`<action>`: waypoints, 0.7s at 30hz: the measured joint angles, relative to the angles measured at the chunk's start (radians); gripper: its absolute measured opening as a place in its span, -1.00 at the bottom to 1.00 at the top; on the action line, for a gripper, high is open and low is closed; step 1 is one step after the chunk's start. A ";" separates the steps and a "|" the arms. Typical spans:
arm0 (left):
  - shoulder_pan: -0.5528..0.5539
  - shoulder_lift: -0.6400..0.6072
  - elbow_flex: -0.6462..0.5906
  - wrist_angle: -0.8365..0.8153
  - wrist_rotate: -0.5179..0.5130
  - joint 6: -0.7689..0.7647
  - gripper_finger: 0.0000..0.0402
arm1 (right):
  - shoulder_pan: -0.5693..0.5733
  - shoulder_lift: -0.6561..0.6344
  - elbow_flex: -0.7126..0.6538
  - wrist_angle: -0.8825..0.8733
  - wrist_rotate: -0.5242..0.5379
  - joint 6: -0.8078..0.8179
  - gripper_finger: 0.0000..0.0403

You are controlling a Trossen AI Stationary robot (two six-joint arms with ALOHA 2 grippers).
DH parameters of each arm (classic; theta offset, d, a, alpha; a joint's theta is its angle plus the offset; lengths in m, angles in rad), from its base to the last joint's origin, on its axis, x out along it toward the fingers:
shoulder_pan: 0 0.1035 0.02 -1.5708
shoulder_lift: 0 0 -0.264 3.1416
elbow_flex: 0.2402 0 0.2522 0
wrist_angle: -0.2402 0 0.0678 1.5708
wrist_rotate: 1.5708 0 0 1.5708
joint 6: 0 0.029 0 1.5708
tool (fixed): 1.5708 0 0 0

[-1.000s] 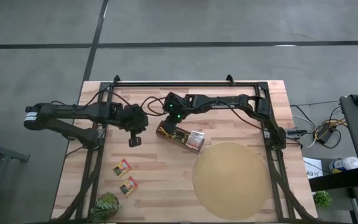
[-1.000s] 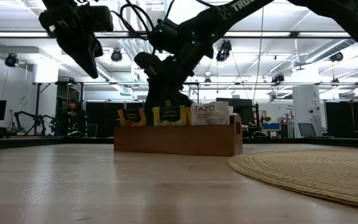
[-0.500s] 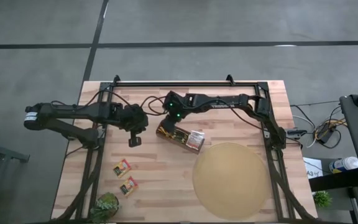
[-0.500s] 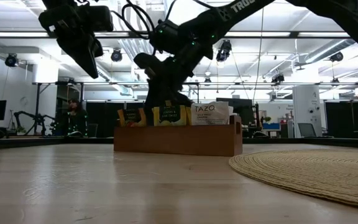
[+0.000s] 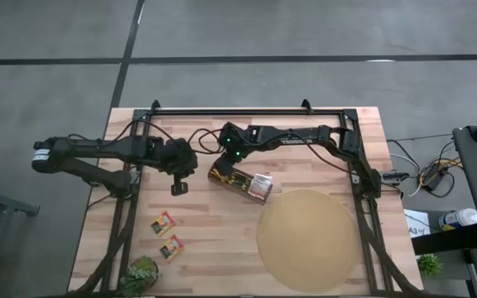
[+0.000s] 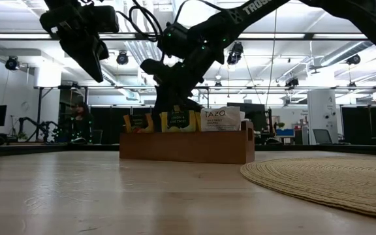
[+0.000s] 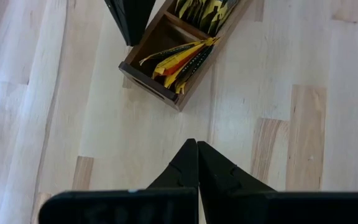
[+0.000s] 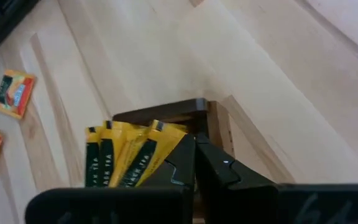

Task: Pick & Place Tea
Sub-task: Adjust the orange tea bags in the wooden organizer

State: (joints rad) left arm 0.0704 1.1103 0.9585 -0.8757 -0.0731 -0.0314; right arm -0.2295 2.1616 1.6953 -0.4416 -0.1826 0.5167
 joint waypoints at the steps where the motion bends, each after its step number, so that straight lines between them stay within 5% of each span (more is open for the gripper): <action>1: 0.000 0.000 0.000 0.000 0.000 0.001 -1.00 | 0.000 0.000 -0.001 0.000 0.003 0.001 -0.96; 21: 0.000 0.000 0.000 0.001 -0.006 0.006 -1.00 | 0.003 0.000 -0.008 0.048 -0.021 0.009 -0.96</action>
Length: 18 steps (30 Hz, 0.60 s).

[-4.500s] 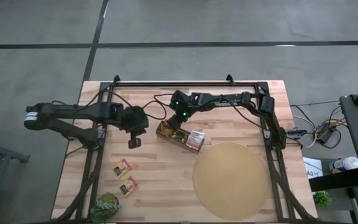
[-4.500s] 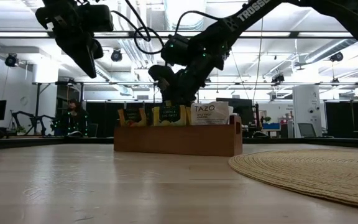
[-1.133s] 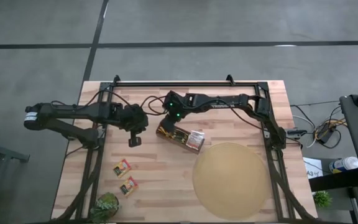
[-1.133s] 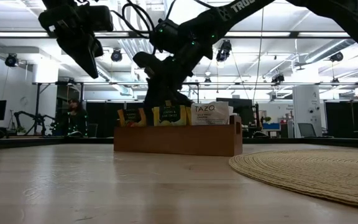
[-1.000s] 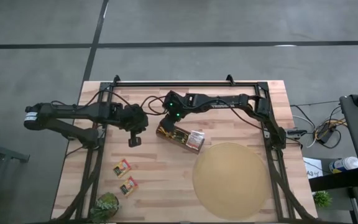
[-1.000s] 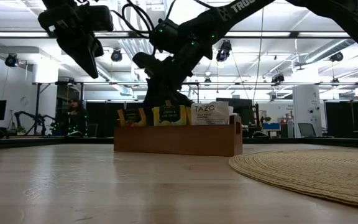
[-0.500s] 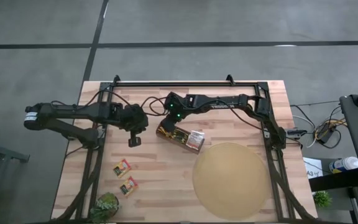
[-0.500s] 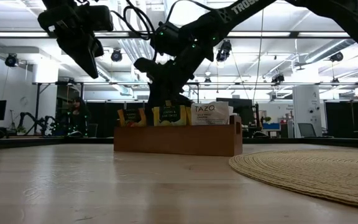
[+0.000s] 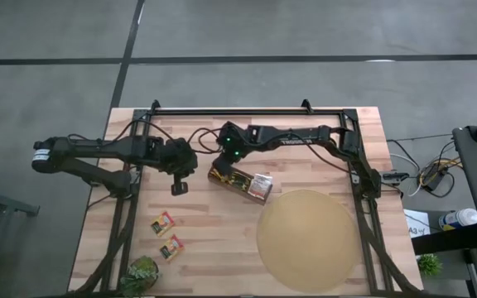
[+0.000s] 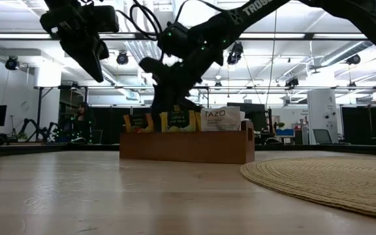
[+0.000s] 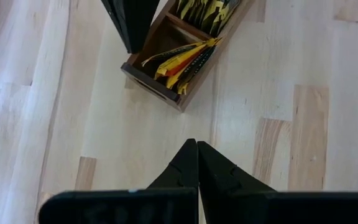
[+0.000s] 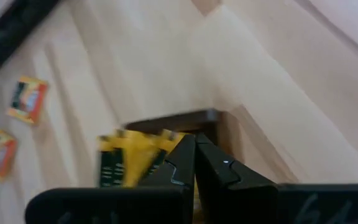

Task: Pick & Place Tea
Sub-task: Adjust the orange tea bags in the wooden organizer

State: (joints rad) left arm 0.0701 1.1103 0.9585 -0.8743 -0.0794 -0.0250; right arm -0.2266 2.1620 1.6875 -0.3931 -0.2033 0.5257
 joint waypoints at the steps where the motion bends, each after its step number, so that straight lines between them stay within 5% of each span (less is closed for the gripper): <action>1: 0.000 -0.001 0.000 0.000 -0.002 -0.002 -1.00 | 0.001 0.000 0.010 0.000 -0.009 0.000 -0.96; 18: 0.000 -0.218 0.000 -0.025 -0.148 -0.085 -1.00 | 0.018 -0.002 0.337 -0.240 -0.007 -0.154 -0.96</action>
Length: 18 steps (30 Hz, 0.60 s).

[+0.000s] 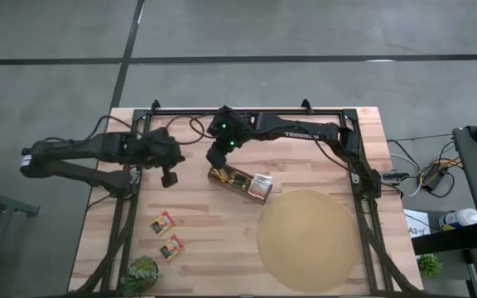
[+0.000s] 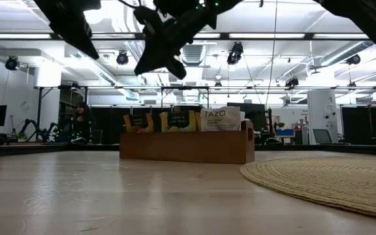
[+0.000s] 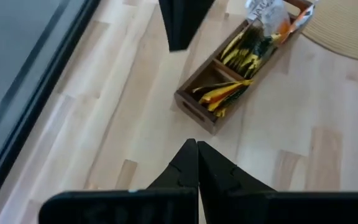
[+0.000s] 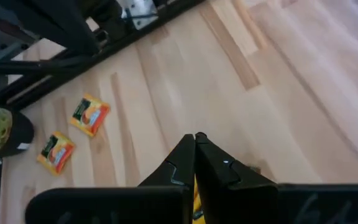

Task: Pick & Place Tea
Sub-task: Adjust the orange tea bags in the wooden organizer

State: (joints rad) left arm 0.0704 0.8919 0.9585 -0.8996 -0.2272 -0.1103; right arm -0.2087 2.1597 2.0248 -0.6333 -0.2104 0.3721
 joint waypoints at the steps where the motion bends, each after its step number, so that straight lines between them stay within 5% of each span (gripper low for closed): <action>1: 0.000 -0.010 0.000 -0.007 -0.005 -0.003 -1.00 | -0.003 0.000 0.010 -0.007 0.001 -0.008 -0.96; 18: 0.000 -0.064 0.000 -0.034 -0.048 -0.023 -1.00 | -0.029 0.111 0.034 -0.019 -0.027 -0.009 -0.96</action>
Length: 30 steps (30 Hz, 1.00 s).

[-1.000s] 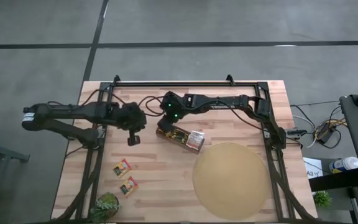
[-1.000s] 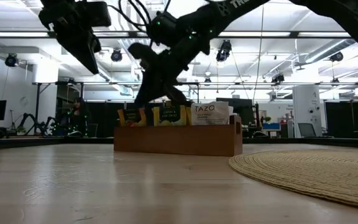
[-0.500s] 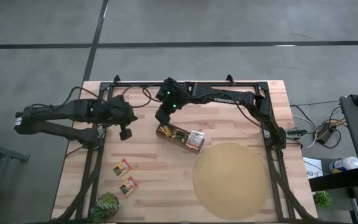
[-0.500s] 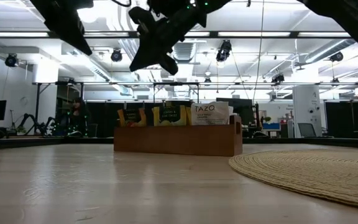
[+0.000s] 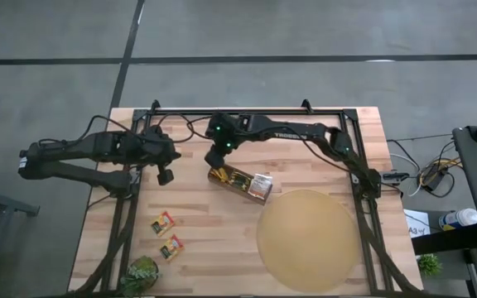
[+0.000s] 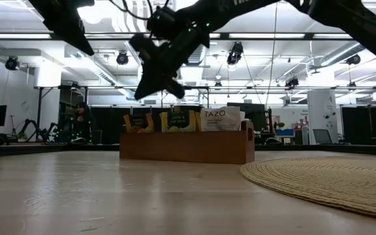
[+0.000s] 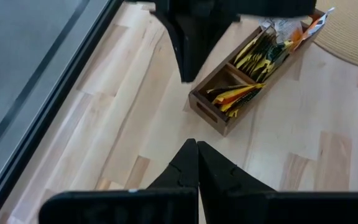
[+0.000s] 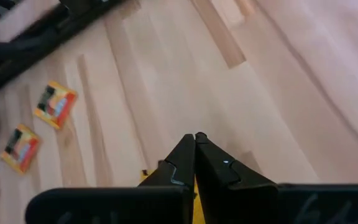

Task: Pick & Place Tea
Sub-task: Adjust the orange tea bags in the wooden organizer

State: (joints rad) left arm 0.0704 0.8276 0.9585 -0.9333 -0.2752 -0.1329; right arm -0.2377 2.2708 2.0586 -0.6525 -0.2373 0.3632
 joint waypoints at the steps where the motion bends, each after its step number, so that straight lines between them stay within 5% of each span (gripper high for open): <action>1: 0.000 0.000 0.000 -0.003 0.000 -0.001 -1.00 | 0.000 0.010 0.000 -0.001 -0.001 -0.001 -0.96; 30: 0.000 0.000 0.000 -0.028 -0.023 -0.028 -1.00 | 0.039 0.051 -0.078 -0.128 0.056 -0.104 -0.96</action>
State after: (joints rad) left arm 0.0704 0.8280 0.9585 -0.9610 -0.2982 -0.1608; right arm -0.1982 2.3219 1.9808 -0.7802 -0.1810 0.2592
